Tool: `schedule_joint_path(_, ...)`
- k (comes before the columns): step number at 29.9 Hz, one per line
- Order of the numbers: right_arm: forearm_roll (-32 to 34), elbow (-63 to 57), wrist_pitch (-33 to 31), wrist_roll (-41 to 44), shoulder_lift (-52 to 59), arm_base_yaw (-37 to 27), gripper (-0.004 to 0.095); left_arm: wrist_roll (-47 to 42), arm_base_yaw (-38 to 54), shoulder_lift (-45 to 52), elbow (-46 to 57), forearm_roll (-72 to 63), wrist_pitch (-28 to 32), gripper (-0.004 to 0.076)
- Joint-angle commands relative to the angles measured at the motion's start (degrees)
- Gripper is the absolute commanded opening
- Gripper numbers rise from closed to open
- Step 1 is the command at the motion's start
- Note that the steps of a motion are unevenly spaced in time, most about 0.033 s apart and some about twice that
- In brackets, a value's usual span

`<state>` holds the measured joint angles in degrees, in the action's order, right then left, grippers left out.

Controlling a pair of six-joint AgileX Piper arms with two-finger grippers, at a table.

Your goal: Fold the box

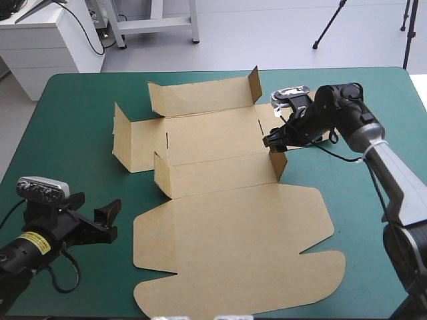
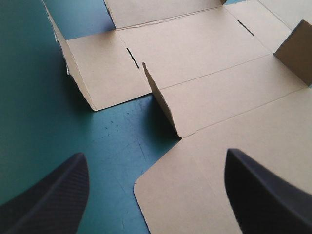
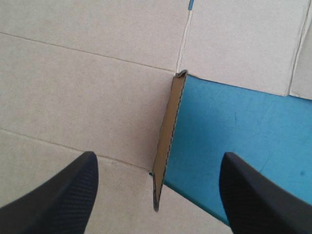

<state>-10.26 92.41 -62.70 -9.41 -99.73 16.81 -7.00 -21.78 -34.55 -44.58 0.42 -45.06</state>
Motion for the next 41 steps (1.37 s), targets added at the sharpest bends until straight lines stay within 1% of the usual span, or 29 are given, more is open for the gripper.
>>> schedule_joint_path(1, -0.48, 4.16, 0.27, 0.03, -1.45, -0.04, 0.064, -0.58, -0.2, -0.36, -1.93, -0.01, 3.28, 0.0546)
schedule_joint_path(6, 0.11, 5.66, -0.56, 0.56, -6.5, -0.04, 0.0639, -0.58, -0.2, -0.36, -1.93, -0.01, 2.57, 0.0546)
schedule_joint_path(8, 0.11, 5.89, -0.32, 0.56, -7.73, -0.04, 0.0601, -0.58, -0.2, -0.36, -1.93, -0.01, 2.28, 0.0546)
schedule_joint_path(10, 0.11, 6.1, -0.32, 0.46, -8.46, -0.04, 0.0531, -0.58, -0.2, -0.36, -1.93, -0.01, 2.28, 0.0546)
schedule_joint_path(13, 0.0, 6.15, -0.2, 0.46, -9.01, -0.04, 0.0376, -0.58, -0.2, -0.36, -1.93, -0.01, 2.28, 0.0545)
schedule_joint_path(16, -0.28, 6.15, -0.42, -0.49, -9.01, -0.04, 0.0183, -0.58, -0.2, -0.36, -1.93, -0.01, 2.28, 0.0545)
schedule_joint_path(17, -0.28, 6.25, -0.83, -1.1, -9.01, -0.04, 0.0089, -0.58, -0.2, -0.36, -1.93, -0.01, 2.28, 0.0545)
schedule_joint_path(19, -0.28, 6.25, -1.26, -1.91, -9.01, -0.04, -0.0025, -0.58, -0.2, -0.36, -1.93, -0.01, 2.28, 0.0545)
schedule_joint_path(24, -0.28, 6.25, -2.78, -3.43, -9.01, 0.35, -0.0016, -0.58, -0.2, -0.36, -1.93, -0.01, 2.28, 0.0545)
schedule_joint_path(28, -0.17, 7.14, -3.03, -7.87, -9.01, 2.11, -0.0016, -0.58, -0.2, -0.36, -1.93, -0.01, 2.28, 0.0545)
schedule_joint_path(37, -0.28, 15.67, -0.68, -14.32, -9.24, 7.9, -0.0018, 0.06, -0.2, -0.36, -1.93, -0.01, 2.28, 0.0545)
schedule_joint_path(41, -0.42, 19.2, 0.91, -19.29, -9.29, 10.74, -0.0018, 0.06, -0.2, -0.36, -1.93, 0.12, 2.28, 0.0545)
